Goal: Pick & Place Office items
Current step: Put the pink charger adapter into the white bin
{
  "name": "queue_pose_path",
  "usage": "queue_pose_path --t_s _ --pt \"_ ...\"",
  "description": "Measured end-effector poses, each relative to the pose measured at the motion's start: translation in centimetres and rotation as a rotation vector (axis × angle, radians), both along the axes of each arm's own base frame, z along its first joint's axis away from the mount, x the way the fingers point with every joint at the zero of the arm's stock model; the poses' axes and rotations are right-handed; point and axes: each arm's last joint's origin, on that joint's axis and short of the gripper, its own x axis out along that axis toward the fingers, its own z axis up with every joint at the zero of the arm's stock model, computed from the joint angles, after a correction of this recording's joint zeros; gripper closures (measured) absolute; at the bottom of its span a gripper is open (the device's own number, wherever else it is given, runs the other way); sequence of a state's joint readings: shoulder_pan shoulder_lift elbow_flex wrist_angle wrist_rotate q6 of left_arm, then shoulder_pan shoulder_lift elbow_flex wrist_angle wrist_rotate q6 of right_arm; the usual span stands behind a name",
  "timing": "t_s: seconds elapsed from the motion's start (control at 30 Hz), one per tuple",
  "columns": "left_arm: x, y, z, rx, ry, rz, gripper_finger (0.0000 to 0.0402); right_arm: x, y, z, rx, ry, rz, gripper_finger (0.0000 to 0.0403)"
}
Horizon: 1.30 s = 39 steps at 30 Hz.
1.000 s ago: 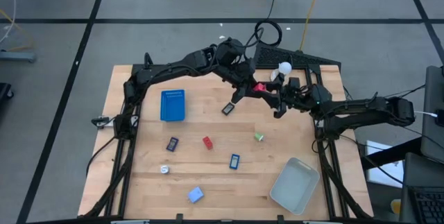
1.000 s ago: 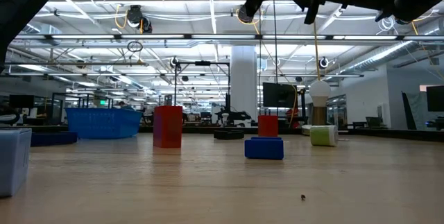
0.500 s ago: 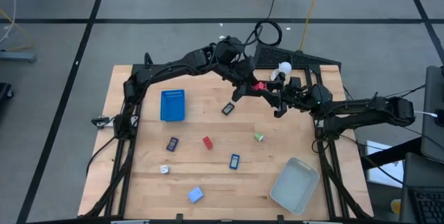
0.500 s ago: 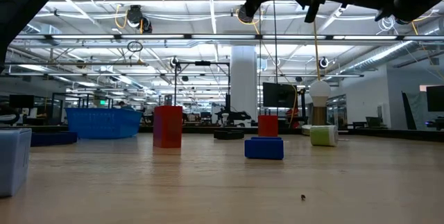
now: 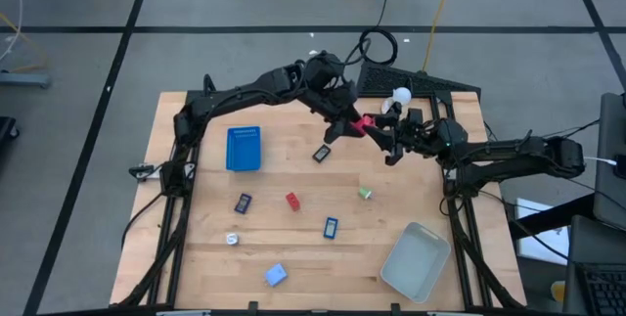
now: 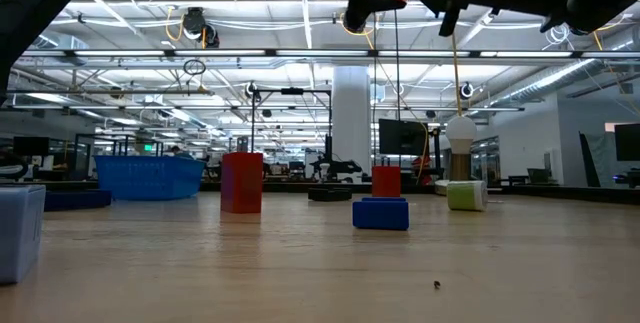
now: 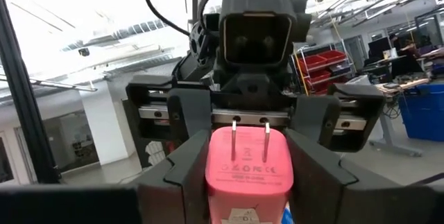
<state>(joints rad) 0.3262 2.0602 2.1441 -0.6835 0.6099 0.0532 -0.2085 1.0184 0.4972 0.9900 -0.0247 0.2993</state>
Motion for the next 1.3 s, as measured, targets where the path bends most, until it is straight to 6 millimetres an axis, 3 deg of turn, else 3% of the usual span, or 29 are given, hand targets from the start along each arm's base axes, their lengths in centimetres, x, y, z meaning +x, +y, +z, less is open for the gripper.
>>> queue_pose_path --t_s 0.43,0.57,0.77,1.1,1.3 --pt "-1.8 0.8 -1.8 -0.027 0.225 0.016 0.0088 -0.6 0.3 1.0 -0.031 -0.091 0.036 0.0251" --pt "-2.9 0.7 -1.5 -0.001 0.286 0.024 0.0072 -0.7 0.4 1.0 -0.046 -0.074 0.097 0.0253" --pt "-4.8 0.7 -0.1 0.072 0.337 0.071 0.0081 -0.7 1.0 0.9 -0.013 -0.044 0.304 0.0253" --pt "-8.0 1.2 2.1 0.09 0.41 0.205 0.01 -0.2 2.4 -0.6 0.104 0.155 0.668 0.0253" --pt "-8.4 0.1 2.3 0.109 0.461 0.241 0.0095 -0.3 3.7 -1.1 0.128 0.244 0.875 0.0253"
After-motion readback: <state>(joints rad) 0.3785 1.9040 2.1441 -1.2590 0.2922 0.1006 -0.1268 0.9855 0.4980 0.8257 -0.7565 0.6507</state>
